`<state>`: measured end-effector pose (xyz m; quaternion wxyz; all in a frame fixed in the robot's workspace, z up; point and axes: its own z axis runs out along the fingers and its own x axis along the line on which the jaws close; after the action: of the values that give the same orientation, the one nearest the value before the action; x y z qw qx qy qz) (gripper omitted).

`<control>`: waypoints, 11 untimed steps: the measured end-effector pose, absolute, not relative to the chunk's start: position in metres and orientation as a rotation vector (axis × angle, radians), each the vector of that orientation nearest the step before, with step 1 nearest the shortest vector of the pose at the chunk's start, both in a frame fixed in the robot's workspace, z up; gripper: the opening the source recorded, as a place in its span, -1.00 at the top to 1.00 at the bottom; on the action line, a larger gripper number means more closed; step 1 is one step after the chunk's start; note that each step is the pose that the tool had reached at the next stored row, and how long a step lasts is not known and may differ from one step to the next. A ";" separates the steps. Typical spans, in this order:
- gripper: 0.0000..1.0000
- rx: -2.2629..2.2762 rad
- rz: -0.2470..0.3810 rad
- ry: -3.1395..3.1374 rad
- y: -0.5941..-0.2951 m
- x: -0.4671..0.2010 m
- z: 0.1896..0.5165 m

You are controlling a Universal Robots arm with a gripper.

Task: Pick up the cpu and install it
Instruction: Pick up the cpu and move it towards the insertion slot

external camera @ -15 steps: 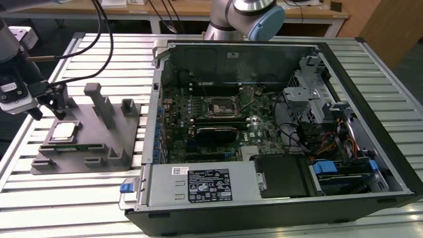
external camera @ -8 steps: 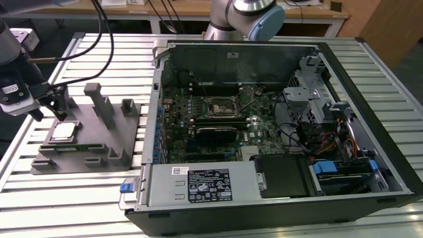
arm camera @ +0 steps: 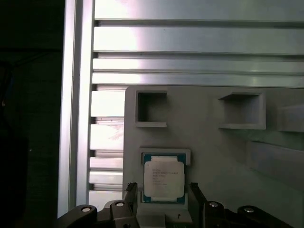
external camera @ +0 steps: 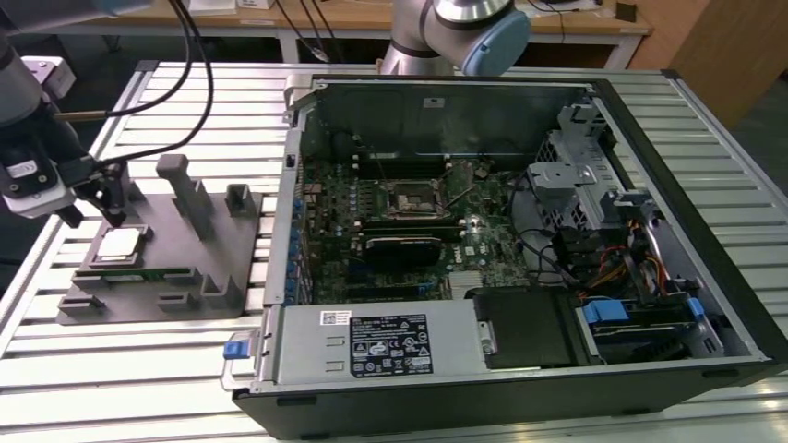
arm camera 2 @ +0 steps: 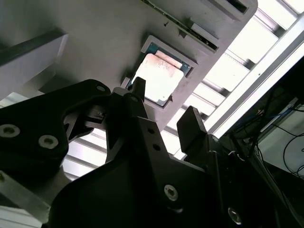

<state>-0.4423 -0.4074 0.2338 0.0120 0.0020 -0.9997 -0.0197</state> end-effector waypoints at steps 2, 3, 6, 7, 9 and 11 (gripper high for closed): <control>-0.08 0.006 -0.062 -3.117 -0.407 -0.442 0.232; -0.08 0.006 -0.062 -3.117 -0.407 -0.442 0.232; -0.08 0.006 -0.062 -3.117 -0.407 -0.442 0.229; -0.08 0.006 -0.062 -3.117 -0.407 -0.442 0.228; -0.08 0.006 -0.061 -3.117 -0.407 -0.442 0.226; -0.08 0.006 -0.062 -3.117 -0.407 -0.442 0.223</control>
<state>-0.4421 -0.4073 0.2232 0.0120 0.0019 -0.9997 -0.0197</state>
